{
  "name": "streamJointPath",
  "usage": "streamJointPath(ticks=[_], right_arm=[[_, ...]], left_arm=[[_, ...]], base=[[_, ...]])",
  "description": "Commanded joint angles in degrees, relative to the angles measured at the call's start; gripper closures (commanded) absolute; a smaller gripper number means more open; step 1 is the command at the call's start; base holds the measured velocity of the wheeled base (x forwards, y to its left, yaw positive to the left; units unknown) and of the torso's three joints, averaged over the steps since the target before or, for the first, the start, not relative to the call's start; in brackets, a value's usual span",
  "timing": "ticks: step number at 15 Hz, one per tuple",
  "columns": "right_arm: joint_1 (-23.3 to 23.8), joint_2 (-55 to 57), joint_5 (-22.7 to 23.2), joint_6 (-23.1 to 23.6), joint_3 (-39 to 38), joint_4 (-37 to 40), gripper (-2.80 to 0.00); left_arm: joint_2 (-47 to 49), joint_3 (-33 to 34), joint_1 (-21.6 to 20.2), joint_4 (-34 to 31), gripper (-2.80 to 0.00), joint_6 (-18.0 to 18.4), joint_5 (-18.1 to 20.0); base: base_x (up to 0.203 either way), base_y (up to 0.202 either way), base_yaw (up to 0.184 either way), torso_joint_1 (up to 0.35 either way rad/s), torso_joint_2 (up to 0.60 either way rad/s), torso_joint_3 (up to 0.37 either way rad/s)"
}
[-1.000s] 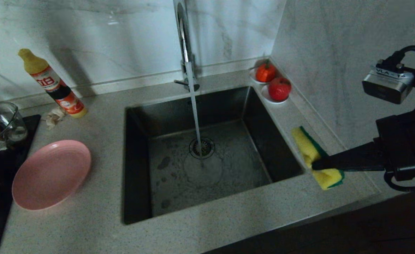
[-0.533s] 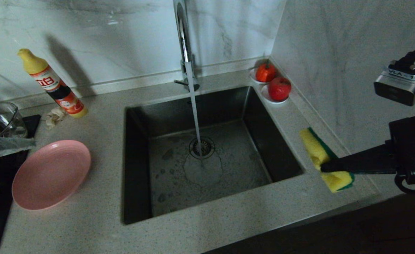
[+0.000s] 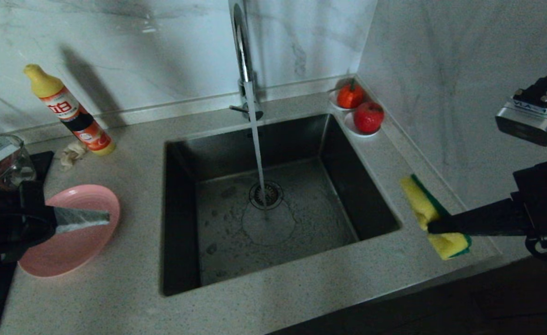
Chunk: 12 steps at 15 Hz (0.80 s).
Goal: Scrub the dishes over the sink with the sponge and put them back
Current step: Place the plate on the table
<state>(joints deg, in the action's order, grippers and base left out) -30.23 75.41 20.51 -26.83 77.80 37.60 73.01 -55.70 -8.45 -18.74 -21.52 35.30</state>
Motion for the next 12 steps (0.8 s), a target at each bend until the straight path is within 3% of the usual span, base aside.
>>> streamJointPath(ticks=[1, 3, 6, 8, 12], right_arm=[[0.00, -0.18, -1.09, 0.15, -0.62, 0.49, 0.00], [0.00, -0.26, -2.64, 0.77, -1.24, 0.50, 0.00], [0.00, 0.26, -2.70, 1.07, -2.35, 0.15, 0.00], [0.07, 1.05, -2.84, 1.17, -2.39, -0.01, 0.00], [0.35, 3.33, -2.83, 1.69, -2.41, -0.24, 0.00]], left_arm=[[2.46, 0.39, 3.79, 0.02, 0.00, -0.19, -0.01], [5.40, 0.15, 7.57, 0.22, 0.00, -0.11, -0.31], [9.29, -0.65, 14.37, 1.08, 0.00, -0.23, -4.20], [11.56, -1.51, 17.65, 5.16, 0.00, -3.40, -5.03], [17.30, -6.04, 20.32, 11.17, 0.00, -9.71, -5.35]], base=[[0.000, 0.000, 0.000, 0.000, 0.00, 0.000], [0.000, 0.000, 0.000, 0.000, 0.00, 0.000], [0.000, 0.000, 0.000, 0.000, 0.00, 0.000], [0.000, 0.000, 0.000, 0.000, 0.00, 0.000], [0.000, 0.000, 0.000, 0.000, 0.00, 0.000]])
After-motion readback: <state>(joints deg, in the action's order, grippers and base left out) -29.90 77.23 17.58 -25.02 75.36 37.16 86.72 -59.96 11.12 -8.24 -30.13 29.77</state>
